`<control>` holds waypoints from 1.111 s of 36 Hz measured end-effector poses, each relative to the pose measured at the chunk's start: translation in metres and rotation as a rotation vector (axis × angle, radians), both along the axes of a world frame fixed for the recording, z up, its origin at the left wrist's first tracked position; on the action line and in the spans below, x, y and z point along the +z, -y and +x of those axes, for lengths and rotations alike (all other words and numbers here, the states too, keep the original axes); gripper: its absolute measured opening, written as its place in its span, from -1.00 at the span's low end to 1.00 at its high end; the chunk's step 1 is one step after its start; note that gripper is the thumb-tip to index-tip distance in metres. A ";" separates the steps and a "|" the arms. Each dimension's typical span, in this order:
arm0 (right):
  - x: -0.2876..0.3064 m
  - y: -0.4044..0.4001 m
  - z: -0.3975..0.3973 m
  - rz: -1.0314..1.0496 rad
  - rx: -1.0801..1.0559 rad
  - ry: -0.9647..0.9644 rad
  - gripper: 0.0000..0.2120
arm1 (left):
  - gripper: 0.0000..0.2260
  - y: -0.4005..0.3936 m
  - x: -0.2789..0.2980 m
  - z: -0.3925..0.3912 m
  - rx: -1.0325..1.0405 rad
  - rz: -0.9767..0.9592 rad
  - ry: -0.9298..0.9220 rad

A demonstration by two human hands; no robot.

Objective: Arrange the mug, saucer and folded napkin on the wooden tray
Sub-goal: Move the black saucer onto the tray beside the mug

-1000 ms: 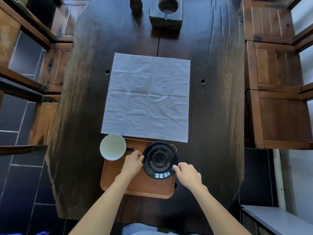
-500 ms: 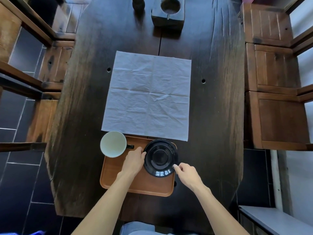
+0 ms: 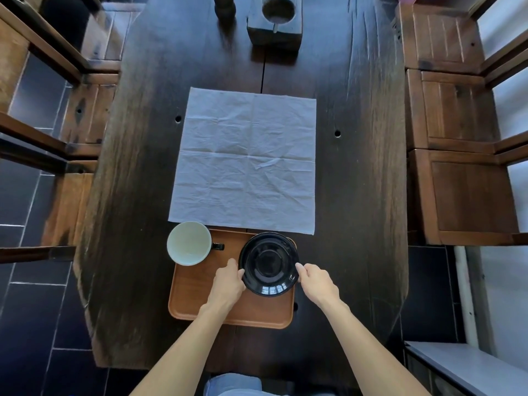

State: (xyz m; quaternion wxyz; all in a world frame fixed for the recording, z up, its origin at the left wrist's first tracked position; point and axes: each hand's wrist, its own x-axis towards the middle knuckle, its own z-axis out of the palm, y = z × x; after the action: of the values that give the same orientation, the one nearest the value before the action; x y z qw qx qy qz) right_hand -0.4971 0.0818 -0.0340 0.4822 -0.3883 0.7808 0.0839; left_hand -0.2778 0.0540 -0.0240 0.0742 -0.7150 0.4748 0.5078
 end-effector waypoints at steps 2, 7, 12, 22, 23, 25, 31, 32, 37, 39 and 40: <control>0.000 0.001 -0.001 -0.002 -0.008 0.004 -0.53 | -0.91 -0.002 -0.001 0.001 0.024 -0.011 0.011; 0.007 0.000 -0.009 -0.088 -0.095 0.122 -0.65 | -0.84 -0.005 0.005 0.000 0.116 -0.043 0.040; 0.017 -0.001 -0.018 -0.162 -0.104 0.169 -0.69 | -0.84 -0.011 0.016 0.000 0.148 -0.096 0.034; 0.032 -0.010 -0.004 -0.281 0.050 -0.078 -0.72 | -0.79 -0.022 0.046 0.012 -0.032 -0.184 0.060; 0.034 -0.011 0.000 -0.301 0.050 -0.104 -0.71 | -0.79 -0.023 0.049 0.014 -0.054 -0.195 0.058; 0.039 -0.012 0.008 -0.343 0.029 -0.146 -0.69 | -0.79 -0.022 0.055 0.019 -0.100 -0.206 0.050; 0.062 -0.014 0.033 -0.452 -0.030 -0.238 -0.65 | -0.79 -0.015 0.072 0.040 -0.242 -0.278 0.036; 0.066 -0.014 0.037 -0.466 -0.023 -0.247 -0.66 | -0.79 -0.013 0.074 0.045 -0.265 -0.295 0.037; 0.086 -0.018 0.062 -0.536 0.055 -0.329 -0.67 | -0.75 0.000 0.085 0.062 -0.342 -0.394 0.029; 0.091 -0.018 0.071 -0.544 0.090 -0.348 -0.67 | -0.74 0.005 0.090 0.065 -0.354 -0.430 0.020; 0.092 -0.017 0.075 -0.550 0.101 -0.355 -0.67 | -0.74 0.007 0.092 0.067 -0.357 -0.450 0.019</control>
State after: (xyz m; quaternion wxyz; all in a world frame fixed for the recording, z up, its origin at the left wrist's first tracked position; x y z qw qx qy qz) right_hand -0.4221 0.0991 0.0576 0.2111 -0.5215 0.8258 -0.0400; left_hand -0.2106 0.0472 0.0681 0.0063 -0.6233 0.6932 0.3617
